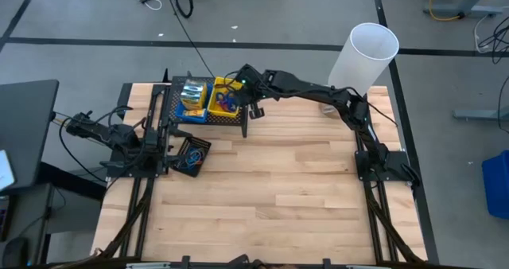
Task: Pick & Place Office Desk Supplies
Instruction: Put the yellow bin on the shelf, then adjust the blue bin on the shelf
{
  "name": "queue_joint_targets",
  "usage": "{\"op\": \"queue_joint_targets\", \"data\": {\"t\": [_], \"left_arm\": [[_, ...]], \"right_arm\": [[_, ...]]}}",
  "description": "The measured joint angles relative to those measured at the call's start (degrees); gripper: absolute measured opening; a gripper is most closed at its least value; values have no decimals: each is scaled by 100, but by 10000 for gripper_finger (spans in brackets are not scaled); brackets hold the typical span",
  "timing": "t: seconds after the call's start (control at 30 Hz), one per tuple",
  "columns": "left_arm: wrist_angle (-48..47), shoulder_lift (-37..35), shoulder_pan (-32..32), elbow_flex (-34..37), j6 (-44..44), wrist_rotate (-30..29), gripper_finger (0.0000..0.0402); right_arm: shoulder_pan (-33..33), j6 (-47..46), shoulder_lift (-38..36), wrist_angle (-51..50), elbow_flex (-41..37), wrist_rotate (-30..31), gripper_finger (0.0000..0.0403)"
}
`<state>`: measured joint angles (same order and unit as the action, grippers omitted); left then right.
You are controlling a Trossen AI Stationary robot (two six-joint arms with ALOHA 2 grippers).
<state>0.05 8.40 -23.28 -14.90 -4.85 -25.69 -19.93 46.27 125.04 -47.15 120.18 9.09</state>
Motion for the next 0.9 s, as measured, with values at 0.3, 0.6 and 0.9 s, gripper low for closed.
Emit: {"op": "queue_joint_targets", "data": {"t": [0.3,0.6,0.9], "left_arm": [[131,-2,-1,-6,-167,-467,335],[-2280,889,2,-1301,326,-2238,335],[-4783,3314,489,-2796,906,-2230,335]], "right_arm": [[597,-282,-462,-97,0,378,21],[1518,-517,-606,-1119,-4,1039,59],[2109,-1461,-608,-2456,-4,922,93]]}}
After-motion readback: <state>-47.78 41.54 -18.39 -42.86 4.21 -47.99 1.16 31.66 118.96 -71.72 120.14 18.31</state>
